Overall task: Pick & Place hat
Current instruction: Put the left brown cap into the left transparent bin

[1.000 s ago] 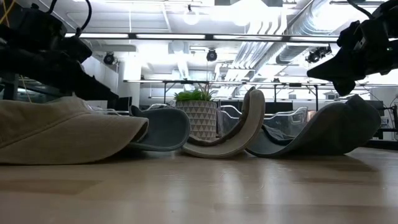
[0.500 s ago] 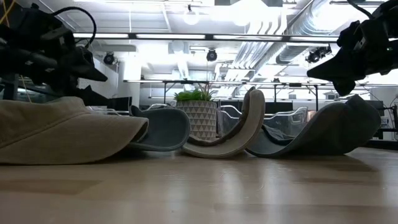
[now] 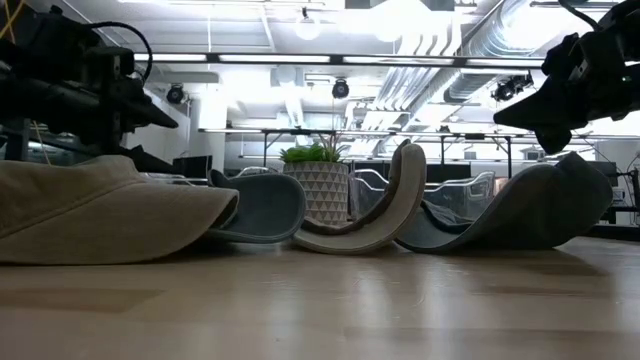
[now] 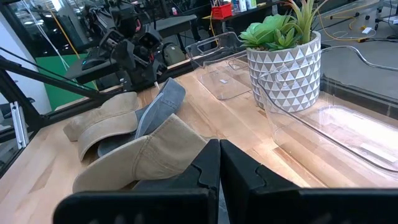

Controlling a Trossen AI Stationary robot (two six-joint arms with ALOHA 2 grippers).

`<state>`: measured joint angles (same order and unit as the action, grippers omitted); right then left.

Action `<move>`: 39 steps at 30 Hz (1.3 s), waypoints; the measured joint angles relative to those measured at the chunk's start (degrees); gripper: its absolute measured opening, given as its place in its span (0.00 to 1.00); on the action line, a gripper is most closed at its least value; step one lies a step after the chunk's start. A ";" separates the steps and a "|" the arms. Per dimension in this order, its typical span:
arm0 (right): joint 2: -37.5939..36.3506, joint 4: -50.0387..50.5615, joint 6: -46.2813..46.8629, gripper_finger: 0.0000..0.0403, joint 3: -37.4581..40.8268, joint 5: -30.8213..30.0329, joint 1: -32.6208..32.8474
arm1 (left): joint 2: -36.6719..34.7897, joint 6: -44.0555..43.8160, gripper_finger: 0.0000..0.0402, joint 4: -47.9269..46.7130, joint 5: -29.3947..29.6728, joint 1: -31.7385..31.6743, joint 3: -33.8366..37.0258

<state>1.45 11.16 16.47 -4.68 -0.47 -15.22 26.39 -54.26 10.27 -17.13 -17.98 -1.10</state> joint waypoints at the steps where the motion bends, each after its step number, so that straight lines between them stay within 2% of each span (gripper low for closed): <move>1: 0.00 0.00 -0.02 0.01 0.02 0.01 0.02 | 0.00 -0.89 0.63 0.30 0.53 0.00 0.00; 8: -0.01 0.00 0.00 0.01 0.00 0.02 0.01 | -0.02 -6.64 0.63 0.14 -0.85 -0.02 -0.41; 14: -0.02 0.00 0.00 0.01 0.00 0.00 0.02 | -0.07 -1.68 0.63 -1.87 -4.59 0.00 -6.81; 25: 0.00 0.00 -0.02 0.01 0.02 0.02 0.00 | 2.85 12.88 0.63 -35.83 -4.35 0.00 -28.63; 34: 0.00 0.00 -0.02 0.01 0.00 0.02 0.00 | 7.86 13.76 0.63 -46.57 -6.86 0.16 -40.82; 39: 0.00 0.00 -0.01 0.01 0.00 0.00 0.00 | 11.91 16.13 0.63 -52.61 -4.57 4.90 -45.71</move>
<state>1.45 11.16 16.45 -4.68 -0.47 -15.22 38.30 -38.13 -42.34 -21.71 -13.08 -46.82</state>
